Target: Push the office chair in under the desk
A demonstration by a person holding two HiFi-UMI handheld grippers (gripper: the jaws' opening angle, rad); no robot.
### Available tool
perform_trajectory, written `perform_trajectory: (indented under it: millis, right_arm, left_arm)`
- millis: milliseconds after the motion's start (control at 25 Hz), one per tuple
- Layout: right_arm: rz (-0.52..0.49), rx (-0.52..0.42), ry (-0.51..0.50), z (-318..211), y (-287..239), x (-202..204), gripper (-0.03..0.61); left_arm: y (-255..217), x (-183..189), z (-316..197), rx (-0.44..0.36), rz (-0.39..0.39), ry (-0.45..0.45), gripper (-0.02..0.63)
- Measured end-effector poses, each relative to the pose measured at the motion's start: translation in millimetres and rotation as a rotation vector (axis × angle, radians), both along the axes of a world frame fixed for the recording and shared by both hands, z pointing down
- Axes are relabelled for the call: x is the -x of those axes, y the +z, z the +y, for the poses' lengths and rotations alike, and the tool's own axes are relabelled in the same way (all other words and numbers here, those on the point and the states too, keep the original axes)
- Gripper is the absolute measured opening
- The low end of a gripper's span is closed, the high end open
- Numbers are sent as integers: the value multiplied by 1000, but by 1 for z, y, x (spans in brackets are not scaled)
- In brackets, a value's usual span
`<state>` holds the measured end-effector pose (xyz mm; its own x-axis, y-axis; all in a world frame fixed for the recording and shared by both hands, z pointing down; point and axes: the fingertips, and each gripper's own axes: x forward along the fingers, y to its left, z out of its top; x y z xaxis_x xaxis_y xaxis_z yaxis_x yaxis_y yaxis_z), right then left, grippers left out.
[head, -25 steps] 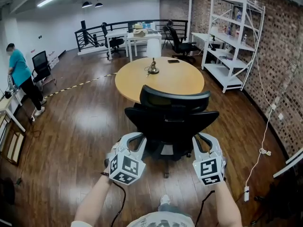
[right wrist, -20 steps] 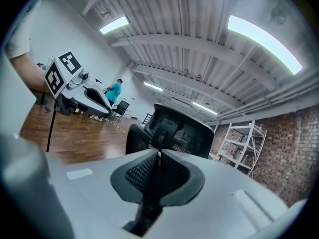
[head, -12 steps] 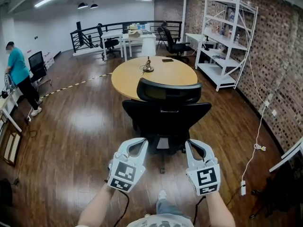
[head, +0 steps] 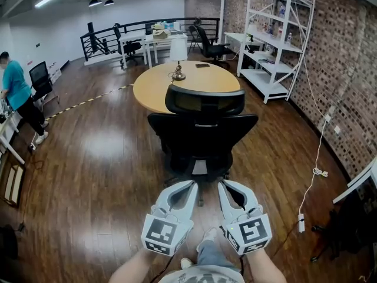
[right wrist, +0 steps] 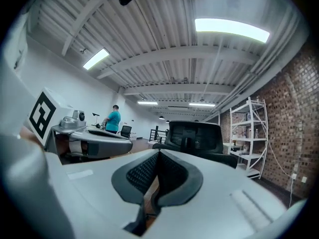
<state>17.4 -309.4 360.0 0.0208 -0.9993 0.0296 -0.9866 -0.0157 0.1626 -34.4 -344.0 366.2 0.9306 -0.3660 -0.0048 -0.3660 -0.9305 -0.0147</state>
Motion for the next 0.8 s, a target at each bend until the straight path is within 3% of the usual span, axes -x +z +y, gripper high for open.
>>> perform_trajectory:
  millis: [360, 800]
  right_arm:
    - [-58, -35, 16, 20, 4, 16, 0]
    - [-69, -57, -3, 24, 1, 18, 0]
  left_arm:
    - [3, 2, 23, 68, 69, -39, 17]
    - [-3, -1, 32, 57, 66, -49, 17]
